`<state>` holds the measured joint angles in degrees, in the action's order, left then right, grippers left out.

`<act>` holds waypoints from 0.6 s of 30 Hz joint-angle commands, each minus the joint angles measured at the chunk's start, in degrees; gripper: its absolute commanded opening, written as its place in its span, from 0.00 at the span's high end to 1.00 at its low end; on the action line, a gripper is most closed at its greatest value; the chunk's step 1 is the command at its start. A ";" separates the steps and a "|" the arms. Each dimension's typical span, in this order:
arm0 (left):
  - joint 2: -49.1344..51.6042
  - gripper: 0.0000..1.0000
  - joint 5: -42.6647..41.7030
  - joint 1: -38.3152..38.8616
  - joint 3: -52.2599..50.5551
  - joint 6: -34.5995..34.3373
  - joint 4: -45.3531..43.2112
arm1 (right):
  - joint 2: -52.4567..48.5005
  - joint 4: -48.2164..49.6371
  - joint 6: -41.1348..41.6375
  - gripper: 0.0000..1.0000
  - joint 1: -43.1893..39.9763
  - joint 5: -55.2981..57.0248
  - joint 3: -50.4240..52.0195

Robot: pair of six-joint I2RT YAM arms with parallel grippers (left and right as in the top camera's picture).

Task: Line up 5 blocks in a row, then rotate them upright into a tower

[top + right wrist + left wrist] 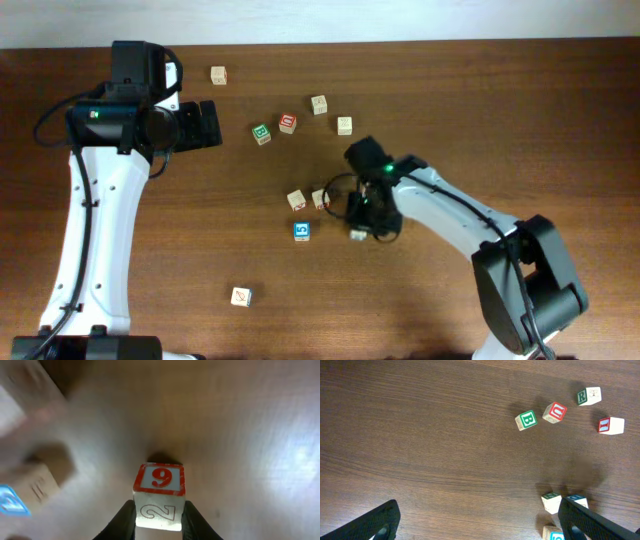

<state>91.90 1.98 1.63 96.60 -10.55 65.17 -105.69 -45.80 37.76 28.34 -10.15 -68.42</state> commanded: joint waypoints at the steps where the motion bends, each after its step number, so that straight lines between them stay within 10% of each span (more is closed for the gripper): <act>1: 0.55 0.01 0.63 -0.04 -0.35 -0.13 0.09 | -0.55 4.24 -8.13 0.76 -5.18 1.62 -0.17; 12: 0.55 0.01 0.63 -0.04 -0.35 -0.13 0.09 | -6.62 9.97 -20.72 0.74 -9.62 1.81 -5.18; 18: 0.55 0.01 0.63 -0.04 -0.35 -0.13 0.09 | -8.17 2.05 -21.03 0.50 -9.20 3.58 -14.91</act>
<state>91.92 1.98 1.63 96.57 -10.55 65.19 -113.23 -40.64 17.72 18.81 -8.14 -78.35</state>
